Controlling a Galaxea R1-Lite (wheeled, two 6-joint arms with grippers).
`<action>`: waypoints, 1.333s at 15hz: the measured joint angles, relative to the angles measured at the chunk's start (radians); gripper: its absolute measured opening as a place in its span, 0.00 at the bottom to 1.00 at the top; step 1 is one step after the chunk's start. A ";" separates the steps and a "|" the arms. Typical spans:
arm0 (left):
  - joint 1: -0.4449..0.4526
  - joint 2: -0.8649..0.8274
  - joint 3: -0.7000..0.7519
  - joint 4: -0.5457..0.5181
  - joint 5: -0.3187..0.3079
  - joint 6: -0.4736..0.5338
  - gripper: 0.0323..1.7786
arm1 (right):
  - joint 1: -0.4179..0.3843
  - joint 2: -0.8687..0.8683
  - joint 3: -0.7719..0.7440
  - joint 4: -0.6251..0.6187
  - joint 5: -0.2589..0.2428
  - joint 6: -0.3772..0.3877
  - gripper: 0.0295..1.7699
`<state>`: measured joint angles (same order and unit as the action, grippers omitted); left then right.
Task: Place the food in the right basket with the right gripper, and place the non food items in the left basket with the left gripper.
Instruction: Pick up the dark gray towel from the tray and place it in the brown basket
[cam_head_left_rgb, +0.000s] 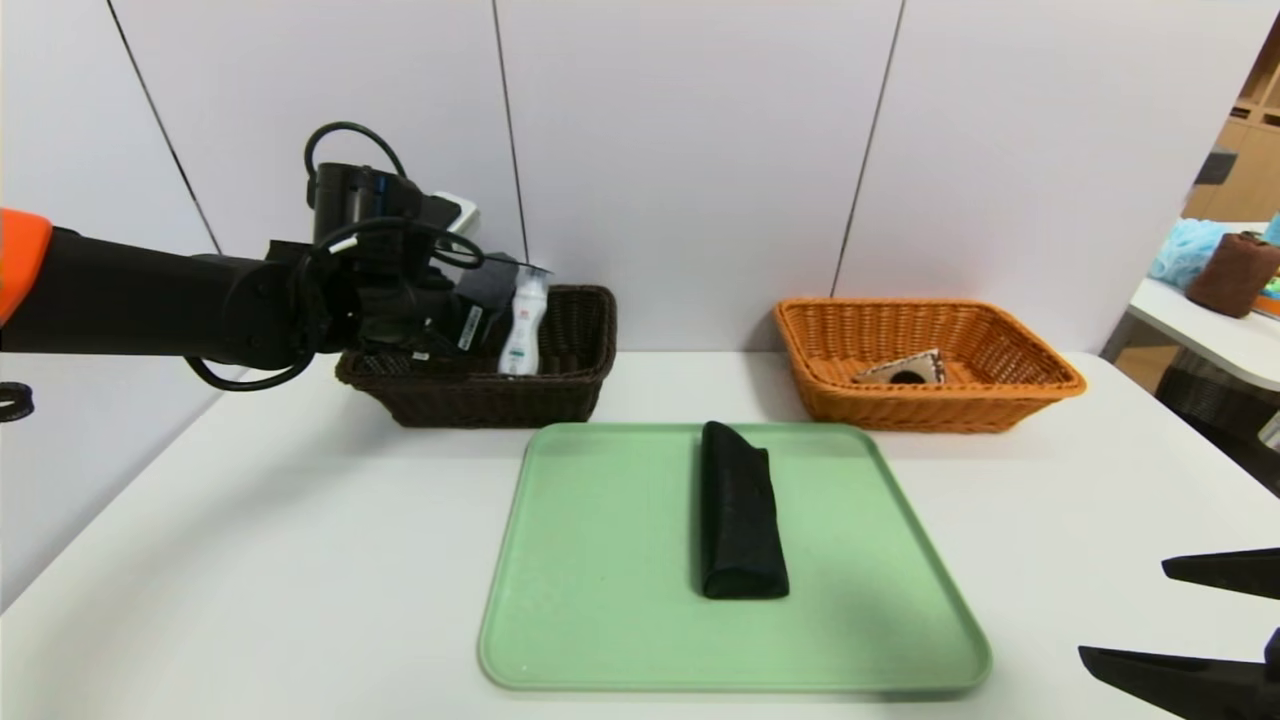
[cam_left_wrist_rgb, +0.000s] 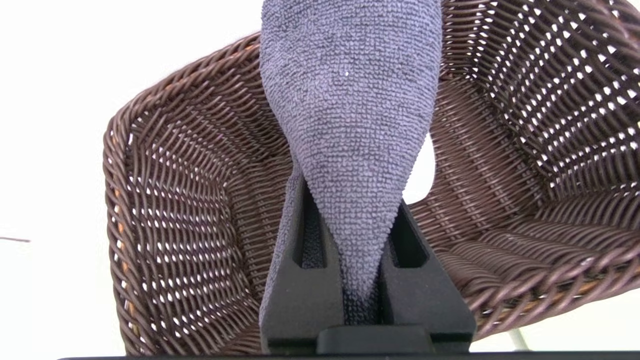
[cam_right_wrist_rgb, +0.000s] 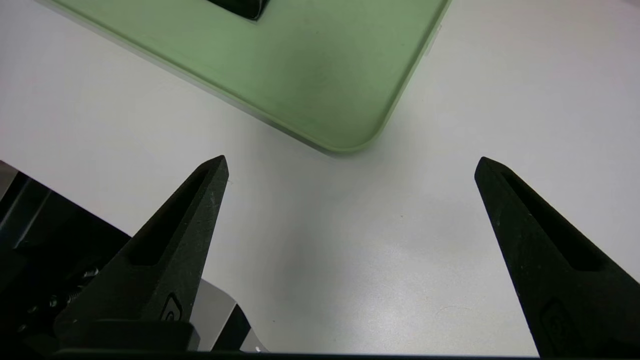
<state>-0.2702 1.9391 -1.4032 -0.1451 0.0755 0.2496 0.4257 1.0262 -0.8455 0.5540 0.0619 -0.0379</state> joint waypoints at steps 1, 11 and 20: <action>0.010 0.002 0.002 -0.001 -0.018 0.030 0.10 | 0.000 0.000 0.000 0.000 0.000 0.000 0.96; 0.063 0.007 0.006 -0.004 -0.129 0.270 0.10 | 0.000 0.000 0.007 0.000 0.000 0.000 0.96; 0.064 0.013 0.004 -0.007 -0.132 0.266 0.58 | 0.000 0.002 0.005 0.000 0.001 0.000 0.96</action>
<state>-0.2064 1.9517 -1.3994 -0.1523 -0.0566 0.5157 0.4255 1.0279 -0.8409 0.5536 0.0626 -0.0379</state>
